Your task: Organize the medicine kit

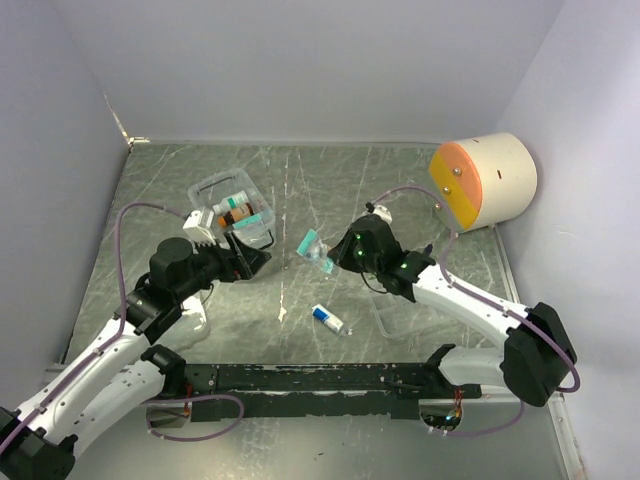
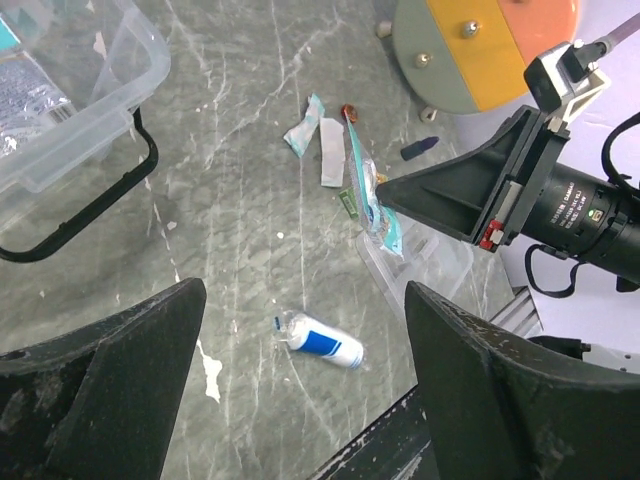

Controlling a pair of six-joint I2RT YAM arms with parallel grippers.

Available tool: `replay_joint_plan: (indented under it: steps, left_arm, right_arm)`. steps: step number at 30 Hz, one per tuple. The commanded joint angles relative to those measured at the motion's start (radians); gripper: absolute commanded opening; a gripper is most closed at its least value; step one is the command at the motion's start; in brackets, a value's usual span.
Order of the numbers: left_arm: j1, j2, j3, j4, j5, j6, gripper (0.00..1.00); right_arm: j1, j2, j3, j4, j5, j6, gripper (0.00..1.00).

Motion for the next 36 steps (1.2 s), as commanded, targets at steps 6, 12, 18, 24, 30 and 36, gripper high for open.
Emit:
replay_joint_plan:
  steps: [6, 12, 18, 24, 30, 36]
  left_arm:
    - [-0.006, 0.044, 0.061, 0.132, 0.008, 0.017, 0.87]
    - [-0.006, 0.134, 0.026, 0.315, 0.035, -0.066, 0.84]
    - [-0.019, 0.22, -0.001, 0.448, 0.036, -0.092, 0.83]
    - [-0.058, 0.316, 0.004, 0.54, 0.033, -0.088, 0.79]
    - [-0.092, 0.377, -0.001, 0.64, 0.011, -0.09, 0.76]
    - [-0.103, 0.448, 0.04, 0.601, -0.016, -0.098, 0.6]
  right_arm:
    - [0.018, 0.014, 0.118, -0.018, 0.098, 0.279, 0.11]
    - [0.047, 0.022, 0.094, 0.044, 0.147, 0.463, 0.11]
    - [0.092, 0.032, 0.096, 0.051, 0.209, 0.552, 0.1]
    - [0.106, 0.065, 0.137, 0.027, 0.237, 0.593, 0.1]
    - [0.123, 0.106, 0.176, 0.027, 0.223, 0.605, 0.11]
    - [0.136, 0.112, 0.185, 0.036, 0.221, 0.617, 0.11]
